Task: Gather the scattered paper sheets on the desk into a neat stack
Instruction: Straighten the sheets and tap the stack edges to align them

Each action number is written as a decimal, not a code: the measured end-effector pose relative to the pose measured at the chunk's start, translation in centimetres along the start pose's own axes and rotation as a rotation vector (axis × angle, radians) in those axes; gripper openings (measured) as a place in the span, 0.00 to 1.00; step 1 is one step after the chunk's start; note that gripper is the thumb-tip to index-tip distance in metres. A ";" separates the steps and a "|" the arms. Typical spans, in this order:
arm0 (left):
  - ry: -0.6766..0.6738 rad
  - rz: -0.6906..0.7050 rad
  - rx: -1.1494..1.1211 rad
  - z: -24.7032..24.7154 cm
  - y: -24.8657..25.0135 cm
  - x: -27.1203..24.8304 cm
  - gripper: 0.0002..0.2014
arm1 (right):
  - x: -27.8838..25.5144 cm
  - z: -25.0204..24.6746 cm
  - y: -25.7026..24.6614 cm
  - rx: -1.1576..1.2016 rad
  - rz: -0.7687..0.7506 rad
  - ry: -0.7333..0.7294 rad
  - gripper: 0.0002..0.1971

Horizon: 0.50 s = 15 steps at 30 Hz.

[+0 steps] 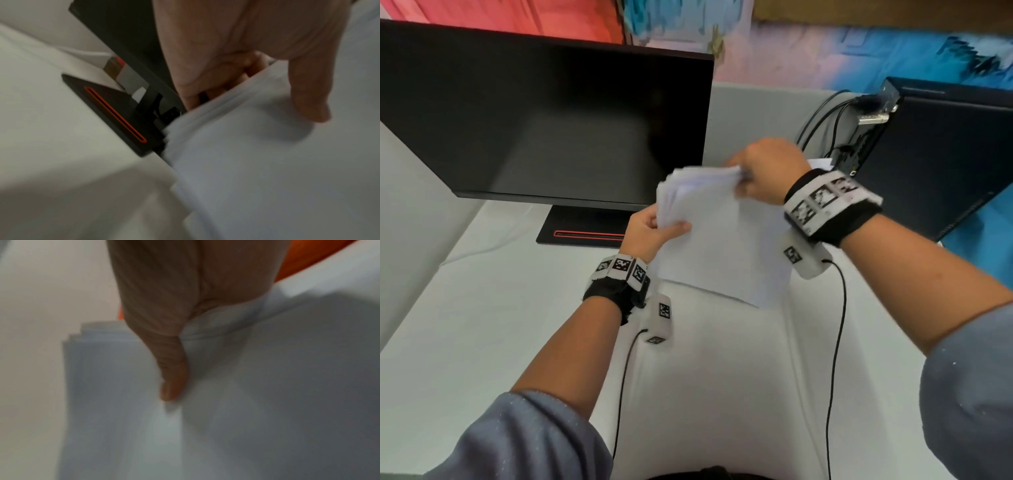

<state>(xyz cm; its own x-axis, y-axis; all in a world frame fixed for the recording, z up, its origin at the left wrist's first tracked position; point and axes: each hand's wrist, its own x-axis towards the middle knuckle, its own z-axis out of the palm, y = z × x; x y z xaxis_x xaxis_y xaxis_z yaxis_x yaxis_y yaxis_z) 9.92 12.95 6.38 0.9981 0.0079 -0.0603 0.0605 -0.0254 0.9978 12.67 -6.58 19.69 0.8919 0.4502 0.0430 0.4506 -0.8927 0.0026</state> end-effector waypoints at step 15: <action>0.046 -0.162 -0.130 -1.1 -1.8 -0.6 0.25 | -7.3 8.7 8.4 1.319 0.582 0.352 0.09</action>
<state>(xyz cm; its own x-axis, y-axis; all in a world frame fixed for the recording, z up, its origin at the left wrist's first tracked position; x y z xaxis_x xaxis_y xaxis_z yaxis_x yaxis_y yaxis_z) 9.16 14.04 4.65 0.9739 0.0468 -0.2222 0.2161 0.1088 0.9703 10.31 -17.20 10.71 0.9868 -0.1552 -0.0459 -0.0763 -0.1962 -0.9776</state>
